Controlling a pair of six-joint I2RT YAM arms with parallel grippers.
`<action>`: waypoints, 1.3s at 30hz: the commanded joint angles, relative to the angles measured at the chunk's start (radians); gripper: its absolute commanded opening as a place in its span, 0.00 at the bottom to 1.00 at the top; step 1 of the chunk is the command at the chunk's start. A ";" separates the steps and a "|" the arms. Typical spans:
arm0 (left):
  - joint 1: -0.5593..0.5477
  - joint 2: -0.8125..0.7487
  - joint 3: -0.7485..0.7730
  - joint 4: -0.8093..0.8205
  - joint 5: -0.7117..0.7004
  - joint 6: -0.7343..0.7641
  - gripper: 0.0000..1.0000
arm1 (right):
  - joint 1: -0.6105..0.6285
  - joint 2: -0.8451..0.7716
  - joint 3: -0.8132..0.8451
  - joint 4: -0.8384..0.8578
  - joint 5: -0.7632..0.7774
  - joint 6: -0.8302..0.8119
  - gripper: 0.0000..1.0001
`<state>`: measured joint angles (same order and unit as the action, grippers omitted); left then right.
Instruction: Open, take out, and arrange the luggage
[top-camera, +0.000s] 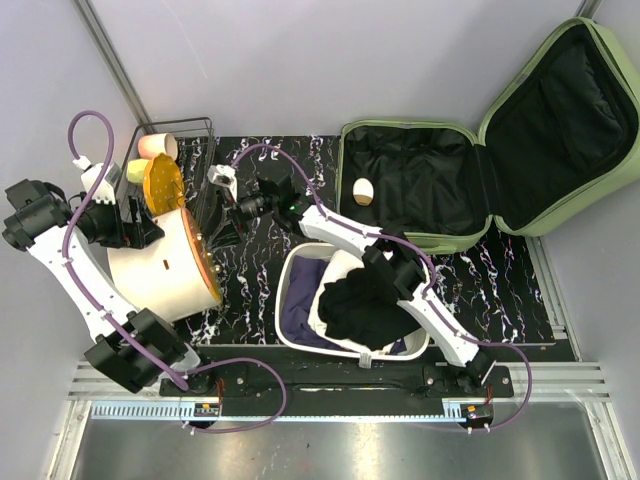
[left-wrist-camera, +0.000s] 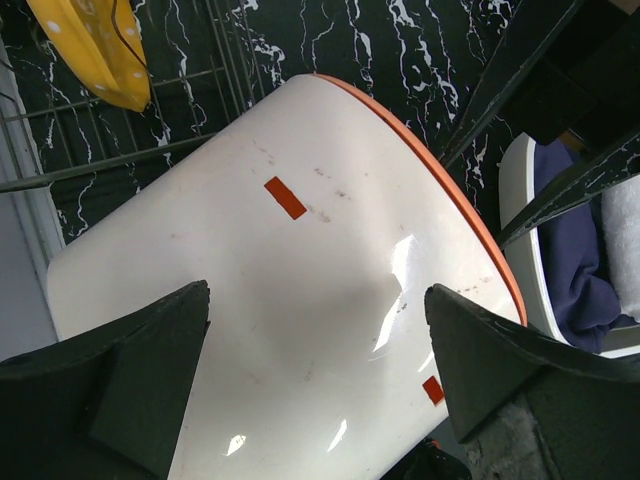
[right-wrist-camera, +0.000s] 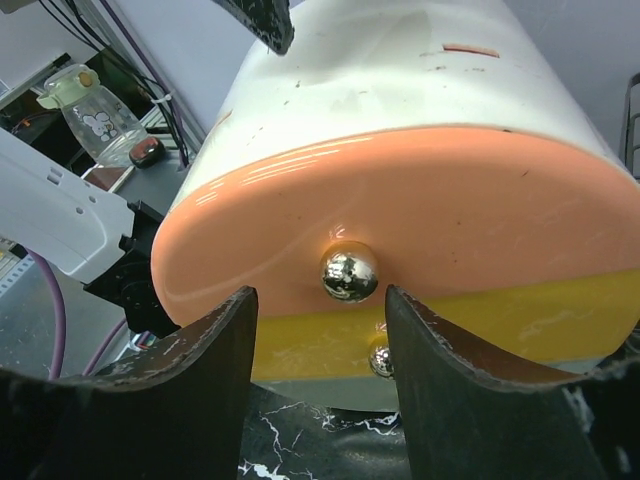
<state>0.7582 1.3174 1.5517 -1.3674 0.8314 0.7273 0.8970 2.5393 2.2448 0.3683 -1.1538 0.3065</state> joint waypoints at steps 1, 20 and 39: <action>-0.005 -0.020 -0.013 -0.174 0.044 0.023 0.93 | 0.011 0.013 0.090 -0.008 -0.014 -0.030 0.61; -0.005 -0.037 -0.036 -0.168 0.048 0.020 0.92 | 0.028 0.065 0.157 -0.051 -0.006 -0.024 0.49; -0.007 -0.030 -0.038 -0.163 0.064 0.012 0.91 | 0.033 0.148 0.256 0.050 -0.061 0.071 0.46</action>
<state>0.7540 1.3079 1.5192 -1.3617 0.8497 0.7292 0.9096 2.6537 2.4363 0.3458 -1.1816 0.3340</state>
